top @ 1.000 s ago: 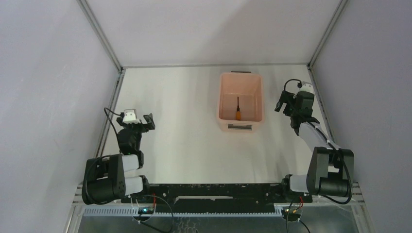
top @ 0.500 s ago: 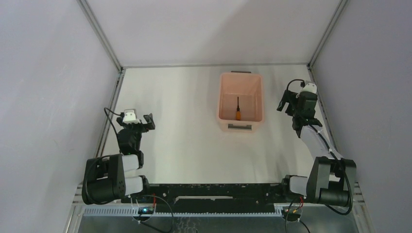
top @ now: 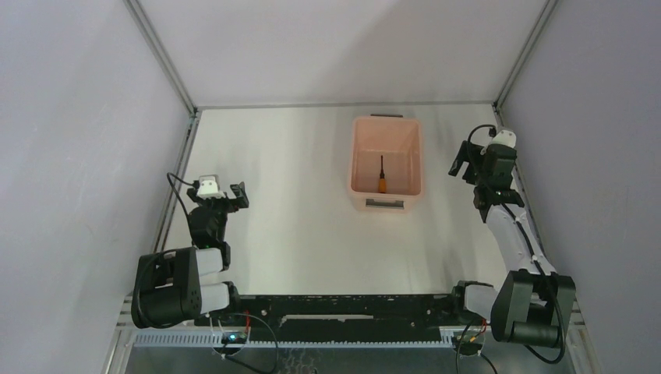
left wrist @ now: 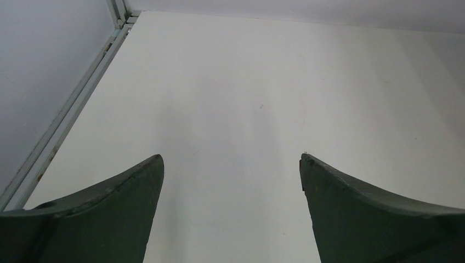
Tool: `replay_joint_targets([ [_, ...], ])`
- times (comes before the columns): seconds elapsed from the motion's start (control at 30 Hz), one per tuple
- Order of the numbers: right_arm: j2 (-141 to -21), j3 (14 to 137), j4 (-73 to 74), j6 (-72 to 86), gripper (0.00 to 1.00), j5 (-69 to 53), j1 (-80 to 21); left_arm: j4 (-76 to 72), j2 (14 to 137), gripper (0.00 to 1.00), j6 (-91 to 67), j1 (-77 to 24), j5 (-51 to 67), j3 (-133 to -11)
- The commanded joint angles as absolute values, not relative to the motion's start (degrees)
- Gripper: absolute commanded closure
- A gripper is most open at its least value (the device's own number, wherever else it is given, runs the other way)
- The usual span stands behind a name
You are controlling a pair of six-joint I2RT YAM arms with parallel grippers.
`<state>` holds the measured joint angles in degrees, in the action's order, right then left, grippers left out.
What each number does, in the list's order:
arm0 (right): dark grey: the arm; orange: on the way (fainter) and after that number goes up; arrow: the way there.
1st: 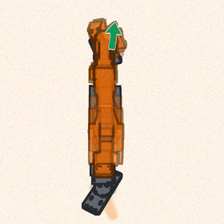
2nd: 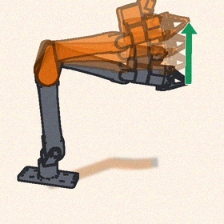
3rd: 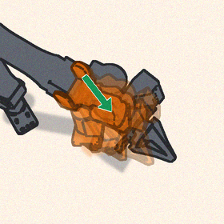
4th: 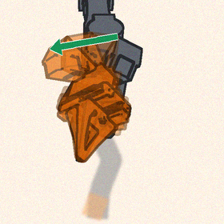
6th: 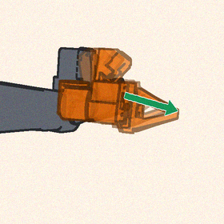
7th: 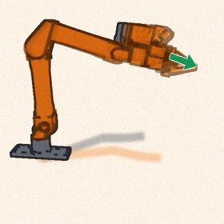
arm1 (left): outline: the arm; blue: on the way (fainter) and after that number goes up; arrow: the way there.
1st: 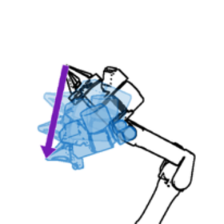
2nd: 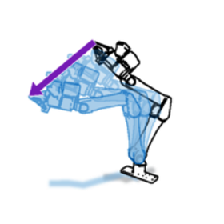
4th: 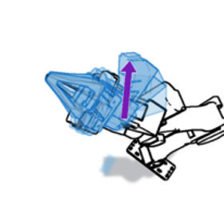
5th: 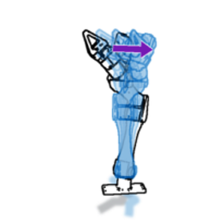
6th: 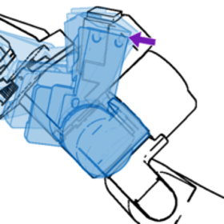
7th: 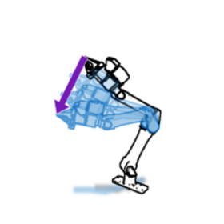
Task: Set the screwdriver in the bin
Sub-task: Reset both arms
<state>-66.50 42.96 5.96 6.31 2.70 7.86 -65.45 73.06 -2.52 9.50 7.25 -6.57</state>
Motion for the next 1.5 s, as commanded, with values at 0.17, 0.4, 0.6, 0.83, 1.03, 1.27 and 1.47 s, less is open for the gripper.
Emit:
replay_joint_targets([
  [0.17, -64.40, 47.56, 8.97, 10.61, 0.00, 1.31, 10.18, -66.88, 72.42, 0.02, -1.85, 9.14, 7.07, -8.21],
  [0.4, -68.38, 51.94, 16.62, 11.70, 0.00, -5.02, 12.57, -66.88, 72.41, 0.02, -1.87, 9.04, 7.05, -8.22],
  [0.6, -69.18, 51.94, 16.46, 12.23, 0.00, -5.54, 12.66, -66.88, 72.42, 0.02, -1.85, 9.09, 7.07, -8.17],
  [0.83, -70.93, 51.94, 14.02, 15.40, 0.00, -4.87, 12.74, -66.87, 72.42, 0.02, -1.86, 9.21, 7.17, -8.22],
  [1.03, -71.62, 51.99, 11.58, 18.23, 0.00, -4.88, 12.82, -66.83, 72.42, 0.02, -1.85, 9.19, 7.12, -8.18],
  [1.27, -71.35, 51.95, 10.45, 17.19, 0.00, -7.46, 12.21, -66.88, 72.41, 0.02, -1.90, 9.18, 7.16, -8.22],
  [1.47, -66.76, 47.76, 3.82, 12.13, 0.00, -3.01, 8.05, -66.88, 72.42, 0.02, -1.91, 9.16, 7.12, -8.24],
])
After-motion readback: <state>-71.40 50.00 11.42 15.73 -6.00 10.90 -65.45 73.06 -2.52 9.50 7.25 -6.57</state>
